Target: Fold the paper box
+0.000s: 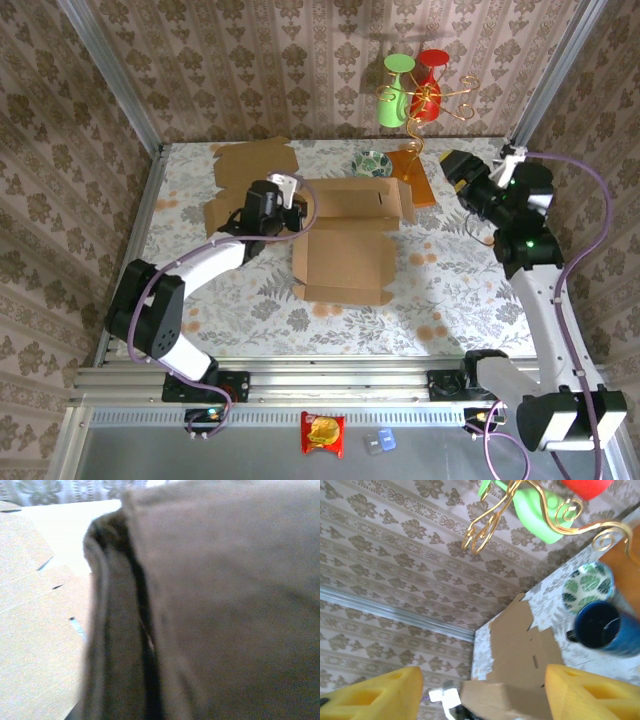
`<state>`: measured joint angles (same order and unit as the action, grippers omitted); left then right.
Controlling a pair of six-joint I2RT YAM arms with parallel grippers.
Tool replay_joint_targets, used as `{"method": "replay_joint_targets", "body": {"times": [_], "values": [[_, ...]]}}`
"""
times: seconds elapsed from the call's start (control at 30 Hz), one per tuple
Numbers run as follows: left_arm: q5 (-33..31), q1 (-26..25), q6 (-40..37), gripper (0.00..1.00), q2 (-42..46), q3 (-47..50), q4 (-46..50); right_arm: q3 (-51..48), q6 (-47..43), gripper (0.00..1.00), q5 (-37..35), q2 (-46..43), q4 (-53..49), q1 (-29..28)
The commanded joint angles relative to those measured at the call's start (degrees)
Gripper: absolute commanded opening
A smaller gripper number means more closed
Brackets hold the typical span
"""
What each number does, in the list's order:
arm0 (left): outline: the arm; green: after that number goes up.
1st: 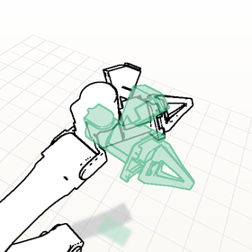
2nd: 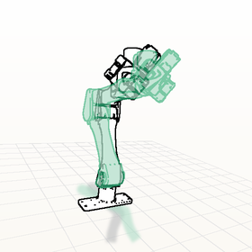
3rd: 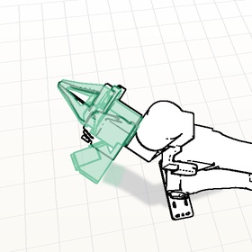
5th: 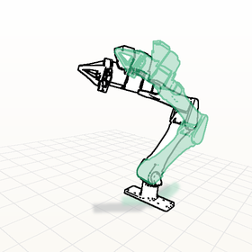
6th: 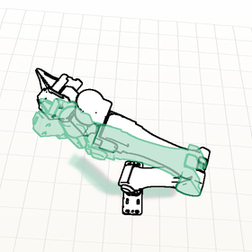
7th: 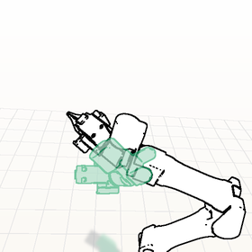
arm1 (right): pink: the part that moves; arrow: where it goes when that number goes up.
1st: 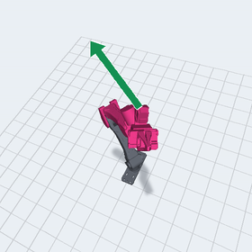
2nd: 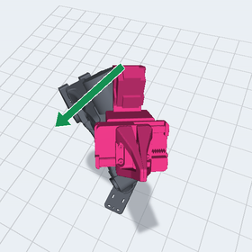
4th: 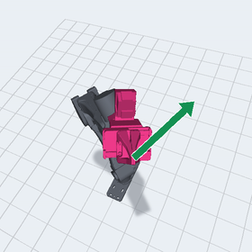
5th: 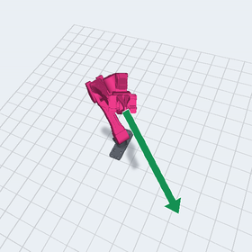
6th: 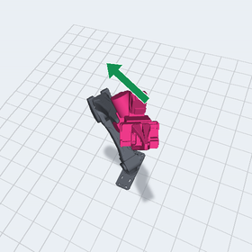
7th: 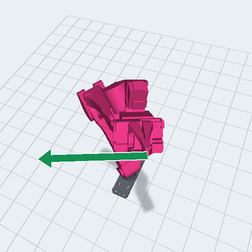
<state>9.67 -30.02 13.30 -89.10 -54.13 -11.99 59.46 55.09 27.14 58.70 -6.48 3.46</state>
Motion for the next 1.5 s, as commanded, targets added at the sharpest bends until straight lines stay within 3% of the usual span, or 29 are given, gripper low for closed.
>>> {"method": "replay_joint_targets", "body": {"times": [0.0,0.13,0.33,0.63,1.03,1.47], "values": [[19.27,3.14,2.15,0.0,-0.79,-3.64,-0.02,1.39,-5.86,0.57,11.95,3.37,-2.42,2.65],[32.11,7.64,7.32,0.0,-4.56,-7.42,0.88,4.95,-11.82,0.49,19.58,8.13,-3.23,2.71],[36.64,9.18,8.76,0.0,-7.54,-13.21,10.31,9.09,-18.93,0.45,23.78,10.59,-6.11,2.02],[39.29,9.54,6.13,0.0,-11.33,-19.39,23.69,12.65,-24.59,0.44,24.67,13.74,-10.83,-3.26],[40.86,9.54,4.65,0.0,-12.4,-21.01,28.39,14.81,-27.49,0.39,26.4,17.67,-13.08,-8.0],[40.61,9.45,4.01,0.0,-12.59,-21.58,29.87,16.78,-31.51,0.41,22.88,19.48,-17.25,-11.92]]}}
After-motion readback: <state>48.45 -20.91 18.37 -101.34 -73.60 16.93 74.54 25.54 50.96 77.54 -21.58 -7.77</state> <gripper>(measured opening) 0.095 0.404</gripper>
